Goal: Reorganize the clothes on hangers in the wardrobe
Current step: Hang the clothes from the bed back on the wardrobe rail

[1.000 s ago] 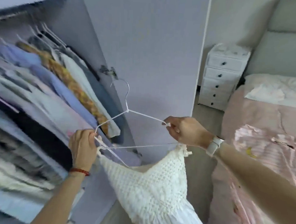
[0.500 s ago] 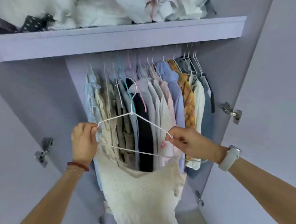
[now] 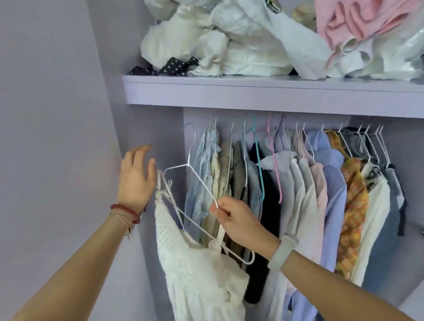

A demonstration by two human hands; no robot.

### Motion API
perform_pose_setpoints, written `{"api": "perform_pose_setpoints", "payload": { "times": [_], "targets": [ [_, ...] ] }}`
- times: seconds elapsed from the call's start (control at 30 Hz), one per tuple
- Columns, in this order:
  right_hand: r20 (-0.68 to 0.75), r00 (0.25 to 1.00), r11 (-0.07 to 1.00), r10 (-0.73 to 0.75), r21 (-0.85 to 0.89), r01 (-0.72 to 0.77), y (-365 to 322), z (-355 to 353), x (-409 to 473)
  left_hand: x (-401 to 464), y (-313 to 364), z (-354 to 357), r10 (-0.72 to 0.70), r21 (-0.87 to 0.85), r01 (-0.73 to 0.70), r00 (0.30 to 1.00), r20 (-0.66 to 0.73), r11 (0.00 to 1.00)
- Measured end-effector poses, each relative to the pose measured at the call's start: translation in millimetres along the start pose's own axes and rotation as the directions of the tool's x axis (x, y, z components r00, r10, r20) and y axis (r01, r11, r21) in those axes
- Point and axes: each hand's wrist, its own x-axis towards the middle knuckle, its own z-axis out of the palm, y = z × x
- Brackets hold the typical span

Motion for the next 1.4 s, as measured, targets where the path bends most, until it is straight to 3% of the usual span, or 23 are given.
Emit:
{"api": "perform_pose_setpoints", "payload": {
  "times": [0.23, 0.47, 0.57, 0.8, 0.93, 1.1, 1.27, 1.4],
  "targets": [
    [-0.234, 0.968, 0.994, 0.088, -0.045, -0.102, -16, 43, 102, 66, 9, 2, 0.099, -0.022, -0.104, 0.983, -0.156, 0.994],
    [-0.393, 0.906, 0.985, 0.159, 0.003, -0.171, -9, 57, 182, 113, 1, 24, 0.189, 0.096, -0.185, 0.981, -0.045, 0.978],
    [-0.417, 0.887, 0.978, 0.196, 0.017, -0.208, 5, 64, 211, 115, -8, 33, 0.197, 0.102, -0.19, 0.978, -0.073, 0.977],
    [-0.533, 0.76, 0.925, 0.371, 0.145, -0.35, 34, 69, 255, 118, -18, 44, 0.225, 0.118, -0.209, 0.964, -0.142, 0.971],
    [-0.573, 0.718, 0.915, 0.395, 0.172, -0.366, 52, 55, 254, 118, -19, 45, 0.223, 0.133, -0.203, 0.963, -0.154, 0.97],
    [-0.645, 0.61, 0.881, 0.461, 0.249, -0.402, 79, 20, 233, 119, -19, 47, 0.222, 0.164, -0.195, 0.961, -0.165, 0.967],
    [-0.61, 0.717, 0.928, 0.337, 0.09, -0.361, 91, 6, 217, 117, -14, 46, 0.202, 0.146, -0.18, 0.967, -0.154, 0.973],
    [-0.577, 0.741, 0.916, 0.343, 0.031, -0.4, 89, 6, 214, 109, -12, 46, 0.168, 0.124, -0.151, 0.976, -0.136, 0.981]
  ]
}}
